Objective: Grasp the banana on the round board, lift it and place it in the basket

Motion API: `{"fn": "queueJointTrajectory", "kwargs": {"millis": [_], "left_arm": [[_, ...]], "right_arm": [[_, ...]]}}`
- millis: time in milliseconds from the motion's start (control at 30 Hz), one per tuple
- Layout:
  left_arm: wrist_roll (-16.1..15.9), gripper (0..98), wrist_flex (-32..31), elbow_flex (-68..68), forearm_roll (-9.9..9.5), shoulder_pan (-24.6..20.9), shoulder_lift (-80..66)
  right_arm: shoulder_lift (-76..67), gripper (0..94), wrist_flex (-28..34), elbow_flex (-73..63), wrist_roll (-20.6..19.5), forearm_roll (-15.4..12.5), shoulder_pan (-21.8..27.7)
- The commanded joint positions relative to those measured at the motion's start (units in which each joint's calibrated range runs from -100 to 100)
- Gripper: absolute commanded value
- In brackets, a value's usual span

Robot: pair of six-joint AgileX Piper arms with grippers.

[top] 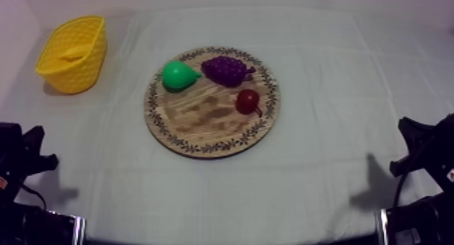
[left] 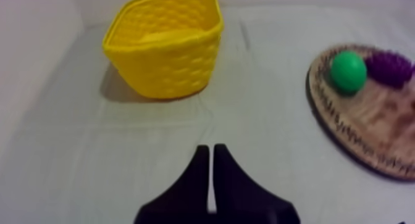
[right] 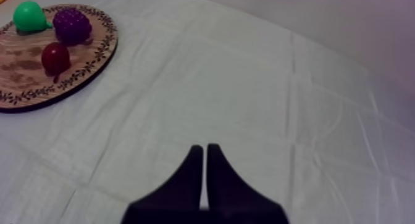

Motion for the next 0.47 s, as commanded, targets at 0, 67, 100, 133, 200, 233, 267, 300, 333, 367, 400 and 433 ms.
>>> {"fn": "queueJointTrajectory", "kwargs": {"millis": [0, 67, 100, 133, 200, 233, 267, 300, 333, 367, 400, 433], "left_arm": [[7.07, 0.1, -0.82, 0.33, -0.07, -0.13, -0.38], [8.51, 0.1, -1.41, 0.67, -0.11, -0.22, -0.56], [8.84, 0.1, -1.88, 0.85, -0.12, -0.24, -0.61], [8.99, 0.1, -2.51, 1.07, -0.13, -0.28, -0.64], [8.98, 0.1, -3.93, 1.48, -0.14, -0.44, -0.69], [8.89, 0.1, -4.4, 1.65, -0.14, -0.48, -0.7], [8.8, 0.1, -4.73, 1.77, -0.14, -0.51, -0.71], [8.73, 0.1, -4.96, 1.85, -0.14, -0.54, -0.71], [8.68, 0.1, -5.12, 1.91, -0.15, -0.55, -0.72], [8.65, 0.1, -5.23, 1.95, -0.15, -0.56, -0.72], [8.63, 0.1, -5.31, 1.97, -0.15, -0.57, -0.72], [8.61, 0.1, -5.37, 1.99, -0.15, -0.58, -0.72]], "right_arm": [[-0.01, 0.4, -0.02, 0.04, 0.03, 0.0, -0.02], [-0.01, 0.4, -0.02, 0.04, 0.01, 0.0, -0.02], [-0.01, 0.4, -0.02, 0.04, 0.01, 0.0, -0.02], [-0.01, 0.4, -0.02, 0.04, 0.0, 0.0, -0.02], [-0.01, 0.4, -0.02, 0.04, 0.0, 0.0, -0.02], [-0.01, 0.4, -0.02, 0.04, 0.0, 0.0, -0.02], [-0.01, 0.4, -0.02, 0.04, 0.0, 0.0, -0.02], [-0.01, 0.4, -0.02, 0.04, 0.01, 0.0, -0.02], [-0.01, 0.4, -0.02, 0.04, 0.02, 0.0, -0.02], [-0.01, 0.4, -0.02, 0.04, 0.03, 0.0, -0.02], [-0.01, 0.4, -0.02, 0.04, 0.02, 0.0, -0.02], [-0.01, 0.4, -0.02, 0.04, 0.01, 0.0, -0.02]]}}
